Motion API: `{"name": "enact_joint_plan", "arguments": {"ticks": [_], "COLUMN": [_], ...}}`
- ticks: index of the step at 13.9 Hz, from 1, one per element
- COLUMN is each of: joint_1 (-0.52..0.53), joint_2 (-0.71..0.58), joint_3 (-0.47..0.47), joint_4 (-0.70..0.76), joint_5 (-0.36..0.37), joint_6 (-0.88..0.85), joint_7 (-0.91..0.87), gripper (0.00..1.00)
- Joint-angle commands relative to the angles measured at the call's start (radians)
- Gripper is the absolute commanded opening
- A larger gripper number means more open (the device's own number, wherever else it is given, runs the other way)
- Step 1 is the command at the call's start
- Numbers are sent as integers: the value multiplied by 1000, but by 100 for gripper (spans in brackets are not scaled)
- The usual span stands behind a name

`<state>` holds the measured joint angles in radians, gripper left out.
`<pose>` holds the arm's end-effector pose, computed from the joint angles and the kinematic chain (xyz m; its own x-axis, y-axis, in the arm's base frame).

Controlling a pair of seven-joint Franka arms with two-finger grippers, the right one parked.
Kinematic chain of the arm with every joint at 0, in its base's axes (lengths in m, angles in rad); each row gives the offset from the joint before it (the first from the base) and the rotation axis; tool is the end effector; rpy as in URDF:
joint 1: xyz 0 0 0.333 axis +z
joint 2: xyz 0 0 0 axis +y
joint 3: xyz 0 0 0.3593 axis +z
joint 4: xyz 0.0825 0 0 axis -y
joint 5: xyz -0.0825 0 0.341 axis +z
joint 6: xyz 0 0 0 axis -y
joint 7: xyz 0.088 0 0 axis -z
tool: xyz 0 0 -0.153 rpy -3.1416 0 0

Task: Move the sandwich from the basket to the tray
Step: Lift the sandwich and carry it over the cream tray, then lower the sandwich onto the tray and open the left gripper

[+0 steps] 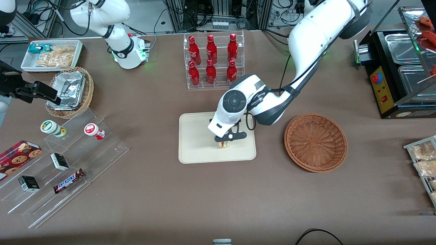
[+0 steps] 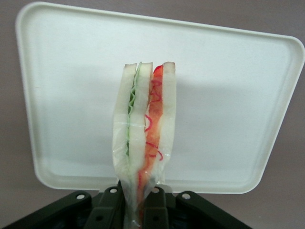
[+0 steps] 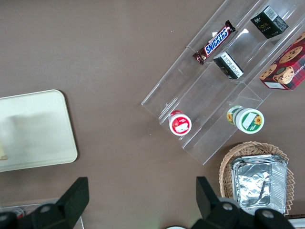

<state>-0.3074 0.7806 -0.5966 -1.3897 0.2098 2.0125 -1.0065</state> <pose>0.5222 -0.4797 0.3030 0.9708 0.1299 -0.2017 0.1507 -0.9844 0.0913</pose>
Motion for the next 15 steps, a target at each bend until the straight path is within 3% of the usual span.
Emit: {"name": "enact_joint_plan", "arguments": {"ticks": [1,3,8,9,10,11,15], "joint_1": [-91,-153,-157,-156,-154,-154,-139], "joint_2": [94,156,200,200,195,184,76], "joint_3": [59,121,118,117,116,116,118], "joint_4": [144,231,255,255,253,253,248], "joint_5": [46,45,45,42,34,34,36], "joint_6": [-60,-101,-84,-81,-72,-69,-179], "joint_7": [-29,-24,-9,-8,-15,-20,-8], "gripper": [9,9,10,24,81,100,100]}}
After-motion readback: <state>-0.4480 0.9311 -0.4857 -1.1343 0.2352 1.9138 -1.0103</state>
